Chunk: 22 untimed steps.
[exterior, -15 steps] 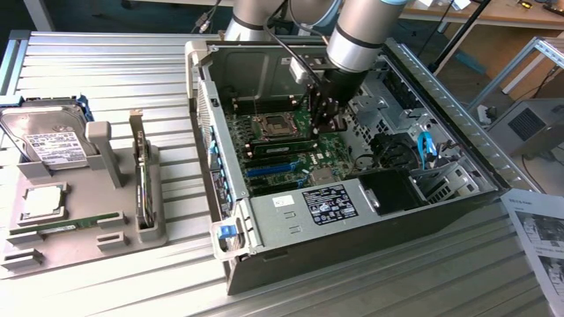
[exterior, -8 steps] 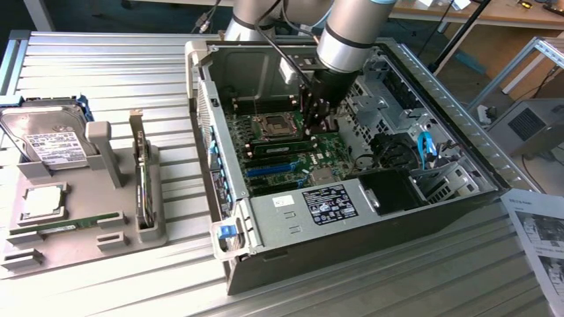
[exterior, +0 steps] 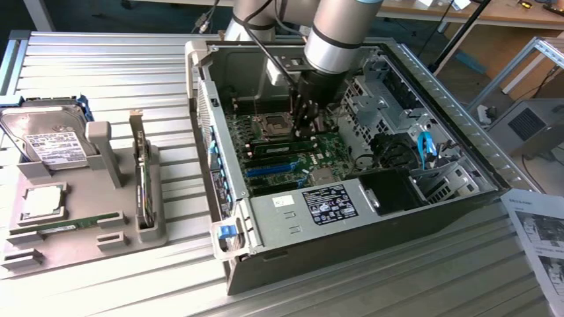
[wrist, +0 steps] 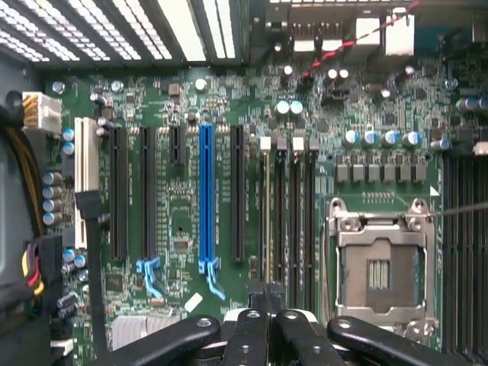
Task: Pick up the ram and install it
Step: 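Press down the ram until it locks into place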
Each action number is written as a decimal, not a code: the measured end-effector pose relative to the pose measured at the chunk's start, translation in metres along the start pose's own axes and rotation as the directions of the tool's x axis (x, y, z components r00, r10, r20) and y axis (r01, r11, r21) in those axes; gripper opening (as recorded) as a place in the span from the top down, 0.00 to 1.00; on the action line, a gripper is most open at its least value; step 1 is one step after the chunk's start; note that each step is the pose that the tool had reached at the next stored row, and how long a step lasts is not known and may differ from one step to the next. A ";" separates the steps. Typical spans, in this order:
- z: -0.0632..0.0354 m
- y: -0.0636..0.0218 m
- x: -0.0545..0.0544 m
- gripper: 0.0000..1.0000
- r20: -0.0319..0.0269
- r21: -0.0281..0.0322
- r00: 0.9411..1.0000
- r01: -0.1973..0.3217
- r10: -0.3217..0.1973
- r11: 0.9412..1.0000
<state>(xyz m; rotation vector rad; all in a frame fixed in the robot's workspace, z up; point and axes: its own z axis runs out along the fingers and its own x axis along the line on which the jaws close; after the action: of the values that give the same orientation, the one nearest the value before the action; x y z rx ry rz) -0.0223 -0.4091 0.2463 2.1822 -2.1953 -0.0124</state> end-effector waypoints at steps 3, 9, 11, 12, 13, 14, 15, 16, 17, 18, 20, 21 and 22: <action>0.0002 0.0042 0.000 0.89 0.000 0.000 1.000 0.000 0.000 1.000; 0.0006 0.0138 0.001 0.89 0.000 0.001 1.000 0.000 0.000 1.000; 0.0008 0.0200 0.002 0.89 0.000 0.001 1.000 0.000 0.000 1.000; 0.0008 0.0215 0.002 0.89 0.000 0.001 1.000 0.000 0.000 1.000; 0.0009 0.0229 0.002 0.89 0.000 0.001 1.000 0.000 0.000 1.000; 0.0010 0.0241 0.002 0.89 0.000 0.001 1.000 0.000 0.000 1.000; 0.0010 0.0241 0.002 0.89 0.000 0.001 1.000 0.000 0.000 1.000; 0.0010 0.0241 0.002 0.89 0.000 0.001 1.000 0.000 0.000 1.000; 0.0010 0.0241 0.002 0.89 0.000 0.001 1.000 0.000 0.000 1.000; 0.0010 0.0241 0.002 0.89 0.000 0.001 1.000 0.000 0.000 1.000; 0.0013 0.0241 0.002 0.89 0.000 0.001 1.000 0.000 0.000 1.000; 0.0017 0.0241 0.002 0.89 0.000 0.002 1.000 0.000 0.000 1.000; 0.0021 0.0241 0.002 0.89 0.000 0.001 1.000 0.000 0.000 1.000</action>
<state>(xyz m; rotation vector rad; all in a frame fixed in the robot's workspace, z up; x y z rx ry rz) -0.0465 -0.4107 0.2451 2.1829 -2.1961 -0.0108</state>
